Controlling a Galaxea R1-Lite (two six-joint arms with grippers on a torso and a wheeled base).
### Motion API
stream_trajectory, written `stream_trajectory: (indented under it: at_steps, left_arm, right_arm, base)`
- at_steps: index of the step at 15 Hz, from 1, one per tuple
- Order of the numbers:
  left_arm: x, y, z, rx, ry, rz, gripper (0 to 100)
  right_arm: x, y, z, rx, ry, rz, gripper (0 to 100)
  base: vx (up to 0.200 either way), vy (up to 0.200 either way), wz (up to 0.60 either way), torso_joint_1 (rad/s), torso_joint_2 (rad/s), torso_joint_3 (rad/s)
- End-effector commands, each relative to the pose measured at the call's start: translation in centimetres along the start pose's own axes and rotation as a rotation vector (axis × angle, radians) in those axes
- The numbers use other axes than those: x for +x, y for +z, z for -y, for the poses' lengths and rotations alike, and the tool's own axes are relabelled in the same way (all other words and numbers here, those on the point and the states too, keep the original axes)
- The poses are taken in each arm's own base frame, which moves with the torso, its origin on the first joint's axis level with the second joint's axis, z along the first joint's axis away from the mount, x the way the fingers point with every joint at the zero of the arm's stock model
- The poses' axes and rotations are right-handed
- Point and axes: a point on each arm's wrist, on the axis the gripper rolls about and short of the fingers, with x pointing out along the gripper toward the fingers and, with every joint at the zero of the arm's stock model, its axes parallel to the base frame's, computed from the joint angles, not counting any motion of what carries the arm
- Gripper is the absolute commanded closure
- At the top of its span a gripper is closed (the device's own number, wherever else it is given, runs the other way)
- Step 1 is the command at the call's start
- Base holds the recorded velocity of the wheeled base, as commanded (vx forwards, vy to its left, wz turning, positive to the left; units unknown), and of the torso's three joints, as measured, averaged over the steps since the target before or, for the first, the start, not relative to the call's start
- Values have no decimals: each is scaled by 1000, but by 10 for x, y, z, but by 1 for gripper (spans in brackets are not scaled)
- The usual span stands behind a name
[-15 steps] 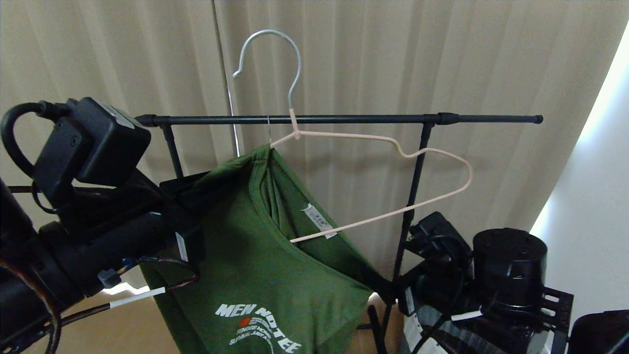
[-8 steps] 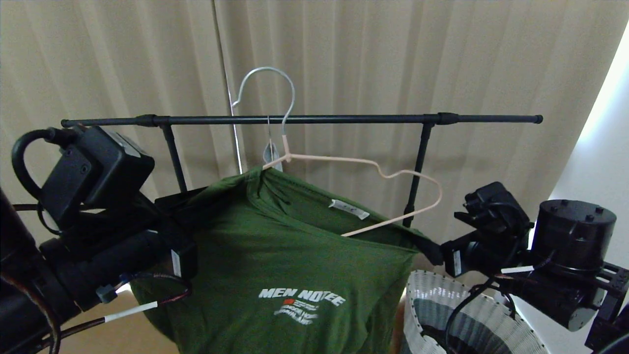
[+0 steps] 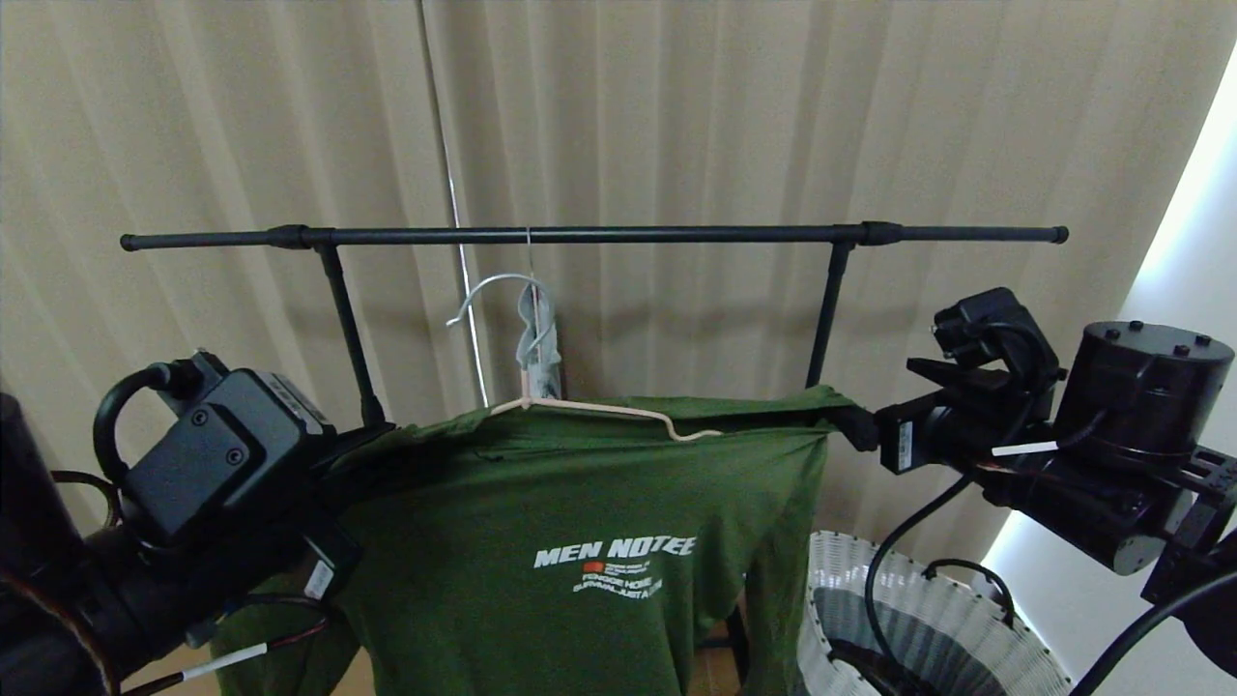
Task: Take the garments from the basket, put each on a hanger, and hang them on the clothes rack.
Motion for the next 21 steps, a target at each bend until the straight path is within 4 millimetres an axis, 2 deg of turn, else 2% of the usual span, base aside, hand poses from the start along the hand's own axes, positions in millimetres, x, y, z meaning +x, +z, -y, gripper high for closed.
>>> stream_trajectory:
  at_steps: [1,5,7,10,15,18,21]
  left_arm:
    - [0,-5,-1,0,9,-23,100]
    - [7,-5,-1,-23,54,-67,100]
    - [9,-2,-1,-83,61,-61,100]
    - [11,3,-3,-171,73,-41,100]
    - [13,8,-7,-184,86,-27,100]
    - [20,19,-13,-224,102,10,100]
    - [24,17,-11,-251,132,-24,100]
  right_arm:
    - [-2,4,-8,-5,28,15,0]
    - [-26,3,-50,-47,201,6,0]
    - [-32,0,-59,-55,242,3,0]
    - [-39,4,-62,-50,355,31,0]
    - [-58,15,-58,-45,524,100,0]
    - [-57,18,-55,-44,615,124,0]
    - [-57,18,-55,-125,627,145,0]
  base:
    - [0,0,0,0,0,0]
    - [0,0,0,0,0,0]
    - [0,0,0,0,0,0]
    - [0,0,0,0,0,0]
    - [0,0,0,0,0,0]
    - [0,0,0,0,0,0]
    - [0,0,0,0,0,0]
